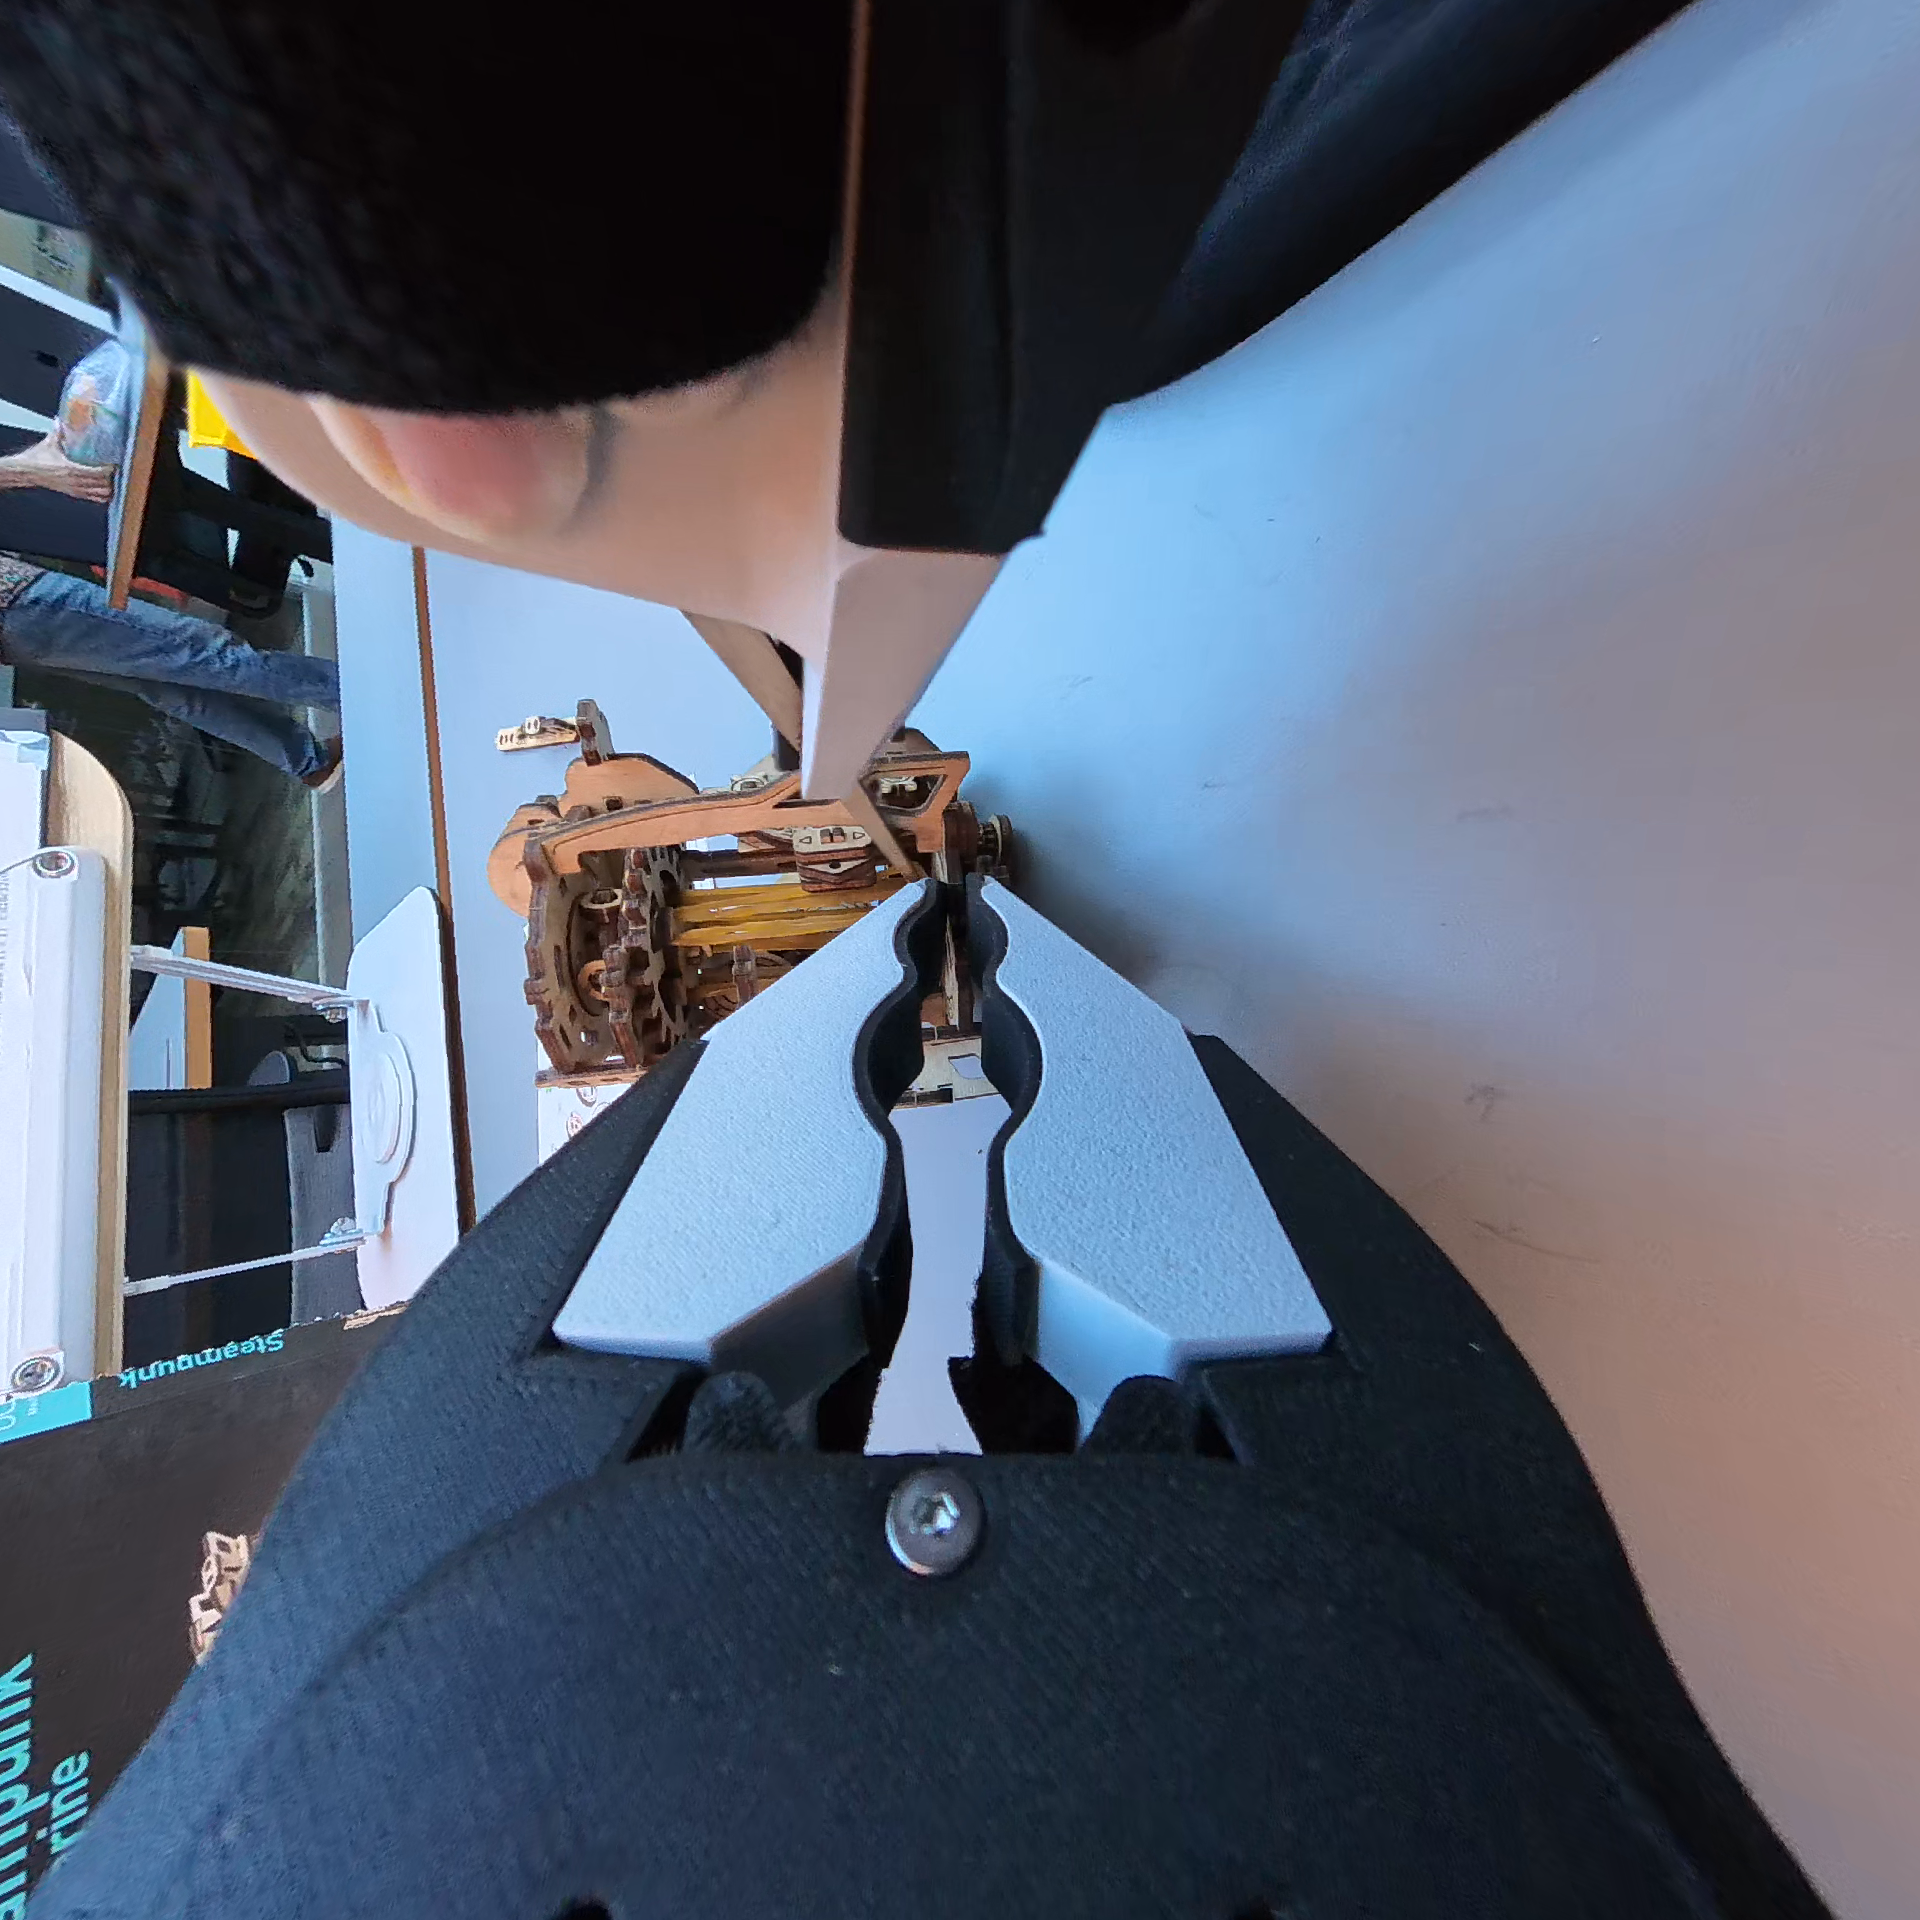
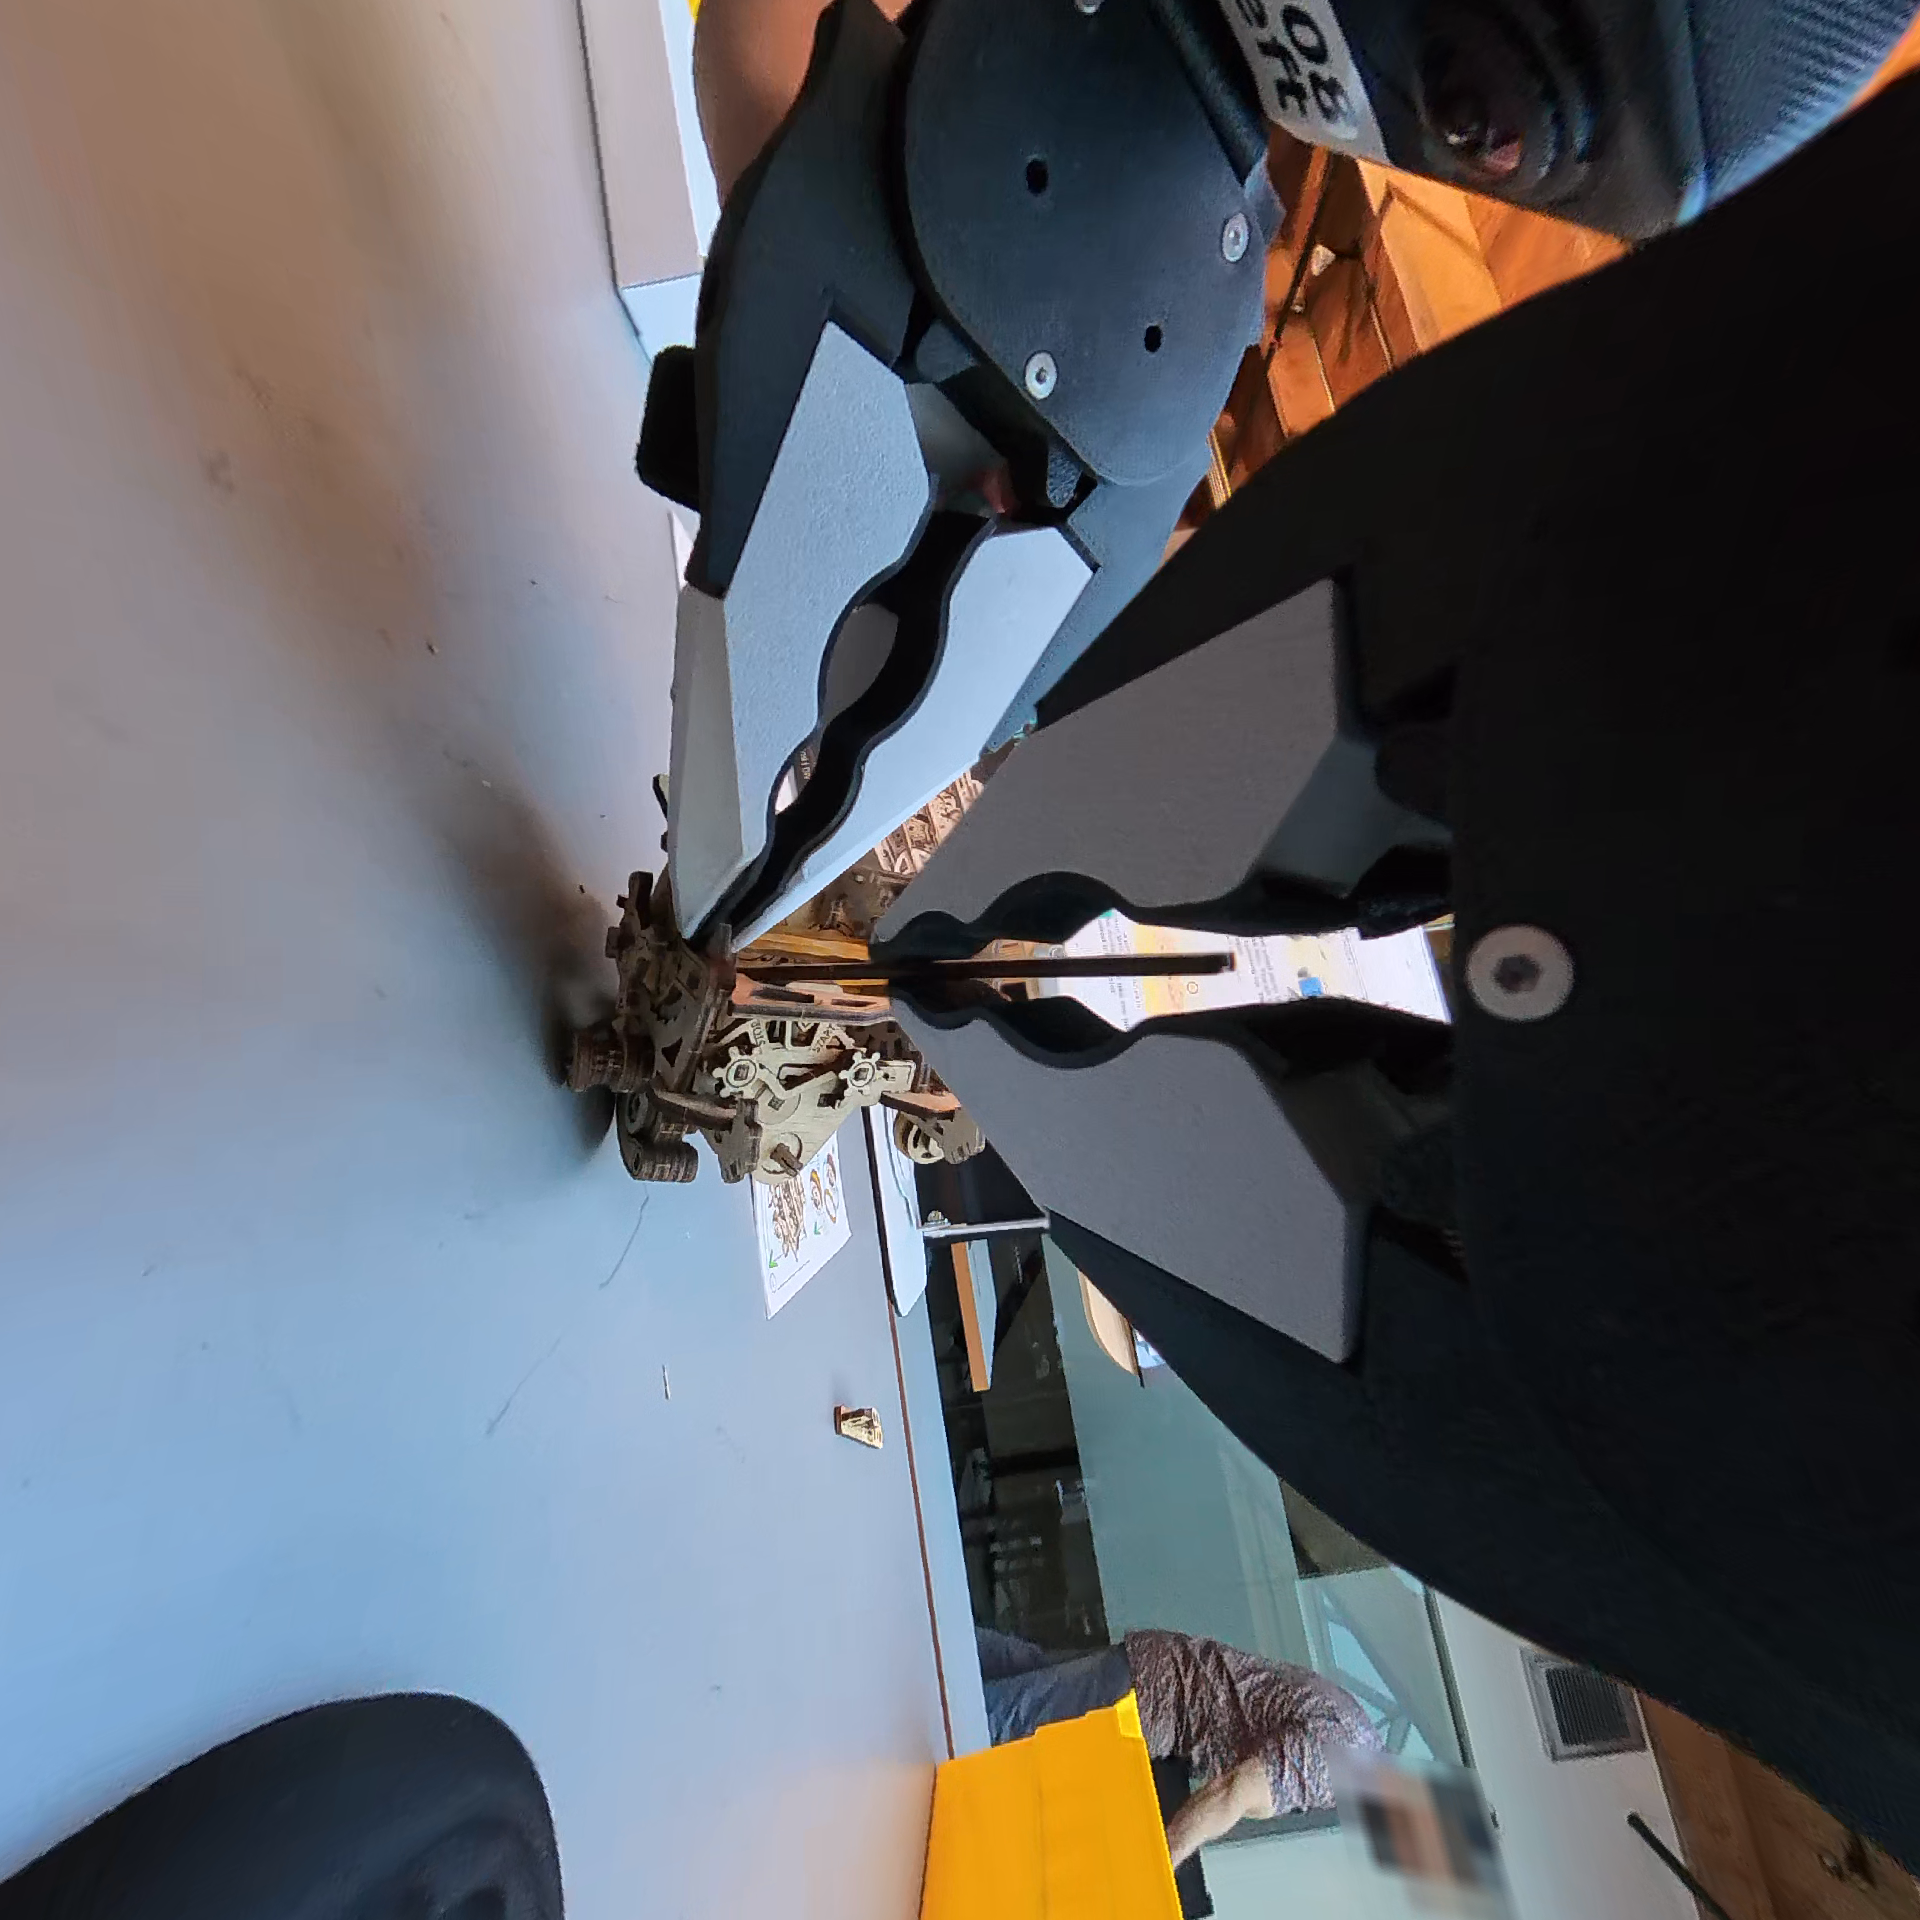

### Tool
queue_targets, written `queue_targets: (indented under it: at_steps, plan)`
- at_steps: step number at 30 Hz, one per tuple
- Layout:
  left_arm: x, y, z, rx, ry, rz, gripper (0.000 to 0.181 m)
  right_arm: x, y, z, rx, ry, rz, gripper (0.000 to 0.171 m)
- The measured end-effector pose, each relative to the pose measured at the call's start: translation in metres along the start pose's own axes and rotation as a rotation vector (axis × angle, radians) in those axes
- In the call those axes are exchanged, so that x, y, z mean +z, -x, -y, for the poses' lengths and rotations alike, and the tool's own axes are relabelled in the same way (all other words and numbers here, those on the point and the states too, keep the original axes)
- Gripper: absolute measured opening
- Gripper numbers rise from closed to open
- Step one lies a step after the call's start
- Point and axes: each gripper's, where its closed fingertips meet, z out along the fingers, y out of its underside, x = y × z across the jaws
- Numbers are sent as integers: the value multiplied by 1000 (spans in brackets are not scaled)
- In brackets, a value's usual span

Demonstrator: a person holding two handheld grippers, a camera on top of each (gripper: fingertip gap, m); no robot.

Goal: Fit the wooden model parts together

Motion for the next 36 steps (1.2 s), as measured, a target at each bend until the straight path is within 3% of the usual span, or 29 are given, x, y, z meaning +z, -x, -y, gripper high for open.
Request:
queue_targets:
  at_steps: [36]
  plan:
    - [0,3,-1,1,0,8,1,-4,0,9,39,-37,-11,1]
